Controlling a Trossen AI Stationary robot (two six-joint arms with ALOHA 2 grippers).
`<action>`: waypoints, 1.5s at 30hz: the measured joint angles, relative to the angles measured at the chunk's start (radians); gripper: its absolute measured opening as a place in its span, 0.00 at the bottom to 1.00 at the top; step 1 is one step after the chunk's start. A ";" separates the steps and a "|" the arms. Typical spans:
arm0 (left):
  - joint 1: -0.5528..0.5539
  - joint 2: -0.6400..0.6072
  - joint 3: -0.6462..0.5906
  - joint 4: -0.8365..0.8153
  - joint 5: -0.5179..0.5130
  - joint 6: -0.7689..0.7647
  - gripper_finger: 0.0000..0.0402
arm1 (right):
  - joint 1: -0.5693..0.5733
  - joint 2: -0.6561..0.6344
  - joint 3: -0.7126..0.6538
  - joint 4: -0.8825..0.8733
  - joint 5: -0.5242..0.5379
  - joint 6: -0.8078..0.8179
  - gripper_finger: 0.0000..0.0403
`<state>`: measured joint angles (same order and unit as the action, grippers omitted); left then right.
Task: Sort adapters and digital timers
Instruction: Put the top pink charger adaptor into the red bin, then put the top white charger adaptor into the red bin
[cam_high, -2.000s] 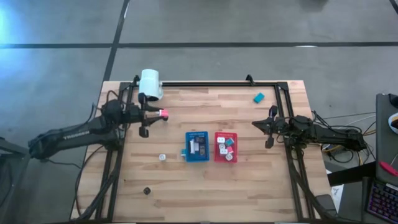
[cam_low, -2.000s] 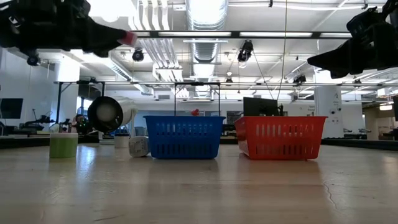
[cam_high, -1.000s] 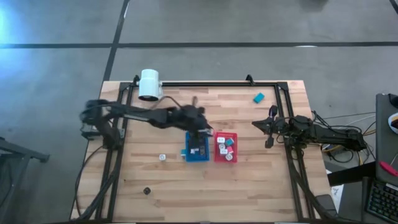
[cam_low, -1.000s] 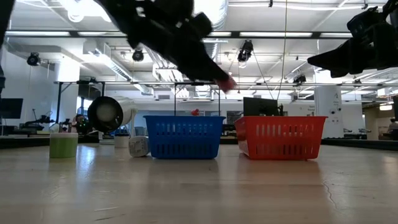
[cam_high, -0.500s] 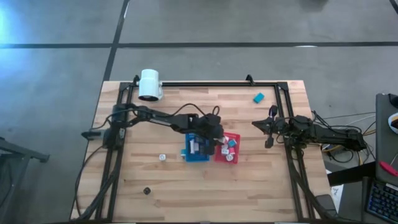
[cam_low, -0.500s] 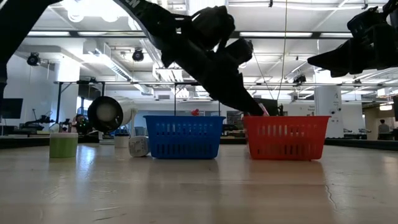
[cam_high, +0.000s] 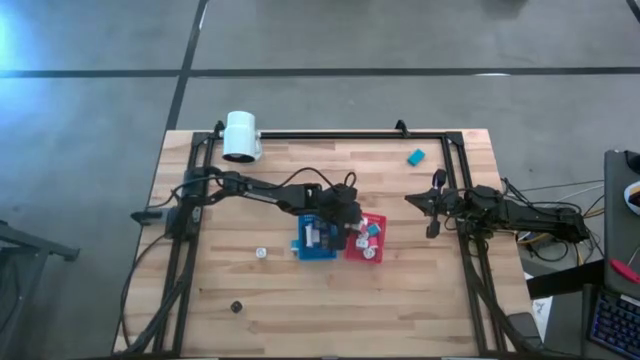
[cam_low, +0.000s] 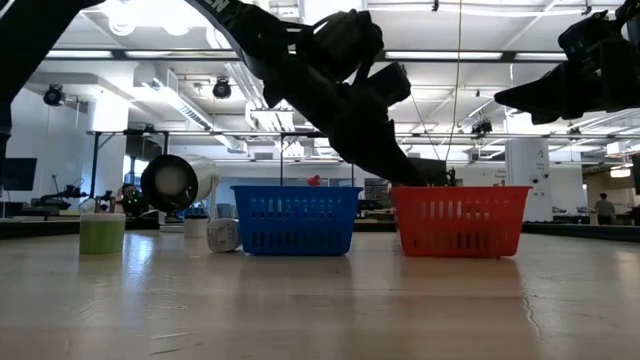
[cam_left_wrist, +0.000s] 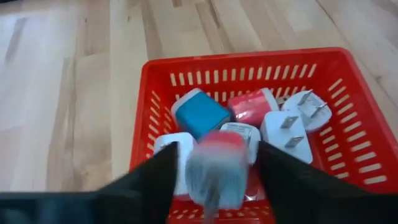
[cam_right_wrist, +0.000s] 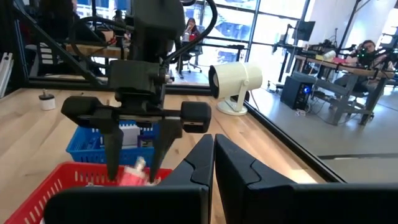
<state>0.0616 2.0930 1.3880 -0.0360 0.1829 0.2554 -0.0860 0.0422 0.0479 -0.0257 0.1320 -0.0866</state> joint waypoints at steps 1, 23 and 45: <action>0.000 0.000 0.000 0.000 0.000 0.000 0.60 | 0.000 0.000 0.000 0.000 0.000 0.000 0.02; -0.001 -0.556 -0.233 -0.068 0.116 0.029 0.47 | 0.000 0.006 0.000 -0.001 0.001 0.001 0.02; 0.003 -1.564 -0.989 0.100 -0.258 -0.121 0.02 | 0.000 0.006 0.000 0.030 0.001 0.009 0.02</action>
<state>0.0643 0.5292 0.3988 0.0636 -0.0753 0.1340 -0.0860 0.0483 0.0477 0.0040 0.1329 -0.0776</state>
